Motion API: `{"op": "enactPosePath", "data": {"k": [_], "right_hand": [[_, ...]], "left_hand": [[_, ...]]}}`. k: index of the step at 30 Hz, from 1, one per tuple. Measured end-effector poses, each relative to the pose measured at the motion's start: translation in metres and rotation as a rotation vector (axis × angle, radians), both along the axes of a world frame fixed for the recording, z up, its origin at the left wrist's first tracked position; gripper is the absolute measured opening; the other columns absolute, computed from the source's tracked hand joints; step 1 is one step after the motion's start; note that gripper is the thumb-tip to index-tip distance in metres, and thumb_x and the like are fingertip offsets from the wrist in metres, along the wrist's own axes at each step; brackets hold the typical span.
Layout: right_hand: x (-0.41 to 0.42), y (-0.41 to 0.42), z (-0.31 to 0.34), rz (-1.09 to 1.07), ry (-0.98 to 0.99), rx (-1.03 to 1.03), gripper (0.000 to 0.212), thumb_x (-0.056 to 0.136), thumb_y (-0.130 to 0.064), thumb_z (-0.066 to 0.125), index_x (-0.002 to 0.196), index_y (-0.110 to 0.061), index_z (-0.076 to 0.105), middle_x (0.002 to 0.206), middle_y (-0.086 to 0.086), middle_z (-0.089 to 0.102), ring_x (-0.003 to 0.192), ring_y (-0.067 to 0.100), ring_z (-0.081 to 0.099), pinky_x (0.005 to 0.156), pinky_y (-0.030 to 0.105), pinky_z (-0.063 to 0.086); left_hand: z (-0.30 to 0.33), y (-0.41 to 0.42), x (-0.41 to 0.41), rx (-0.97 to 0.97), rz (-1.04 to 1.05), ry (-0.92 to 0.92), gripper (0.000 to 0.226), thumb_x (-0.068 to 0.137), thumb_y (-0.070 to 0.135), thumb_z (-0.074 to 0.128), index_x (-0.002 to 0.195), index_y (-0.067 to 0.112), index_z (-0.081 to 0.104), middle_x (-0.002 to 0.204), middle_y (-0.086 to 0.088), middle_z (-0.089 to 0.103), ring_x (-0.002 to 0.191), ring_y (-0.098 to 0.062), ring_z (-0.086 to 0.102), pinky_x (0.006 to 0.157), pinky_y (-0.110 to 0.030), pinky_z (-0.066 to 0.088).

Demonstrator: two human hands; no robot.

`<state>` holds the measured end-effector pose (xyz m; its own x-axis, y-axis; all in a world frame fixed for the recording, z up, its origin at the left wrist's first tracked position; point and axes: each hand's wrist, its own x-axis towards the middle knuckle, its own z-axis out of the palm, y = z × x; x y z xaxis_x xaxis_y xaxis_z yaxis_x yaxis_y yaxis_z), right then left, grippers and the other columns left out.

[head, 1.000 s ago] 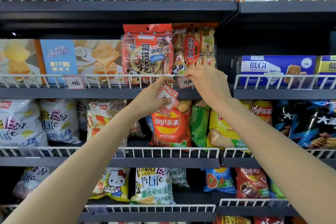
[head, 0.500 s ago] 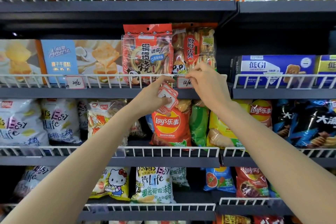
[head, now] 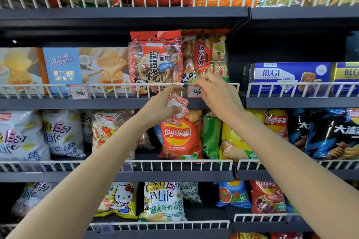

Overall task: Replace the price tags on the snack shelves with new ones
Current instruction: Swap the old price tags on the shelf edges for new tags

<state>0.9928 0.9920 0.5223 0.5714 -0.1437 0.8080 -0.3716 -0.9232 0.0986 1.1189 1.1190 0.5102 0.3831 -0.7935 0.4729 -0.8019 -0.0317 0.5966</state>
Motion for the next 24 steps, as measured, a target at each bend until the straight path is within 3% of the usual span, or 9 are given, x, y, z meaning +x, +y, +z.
{"op": "enactPosePath", "data": {"k": [6,16,24], "right_hand": [[0.0000,0.0006,-0.0005,0.030,-0.029,0.081,0.030,0.093,-0.011,0.051,0.121,-0.020,0.059,0.110,0.000,0.052,0.104,0.015,0.048,0.066,0.033,0.051],[0.0015,0.0036,0.0026,0.001,-0.017,0.046,0.030,0.096,-0.015,0.047,0.121,-0.021,0.060,0.115,-0.003,0.054,0.108,0.013,0.047,0.067,0.027,0.045],[0.0018,0.0046,0.0015,0.014,-0.016,0.079,0.030,0.094,-0.016,0.049,0.122,-0.022,0.057,0.119,-0.005,0.053,0.103,0.012,0.052,0.063,0.024,0.044]], "left_hand": [[0.0002,-0.0008,-0.0033,-0.012,0.011,-0.016,0.045,0.088,0.012,0.060,0.125,0.031,0.041,0.113,-0.003,0.059,0.096,-0.021,0.063,0.088,-0.043,0.052],[0.0012,-0.0012,-0.0046,-0.018,0.022,-0.007,0.046,0.089,0.014,0.060,0.127,0.032,0.041,0.114,-0.006,0.062,0.094,-0.022,0.065,0.086,-0.046,0.053],[0.0012,-0.0031,-0.0044,-0.003,0.019,0.003,0.058,0.088,0.016,0.060,0.139,0.031,0.035,0.133,-0.005,0.053,0.112,-0.023,0.057,0.097,-0.045,0.047]]}}
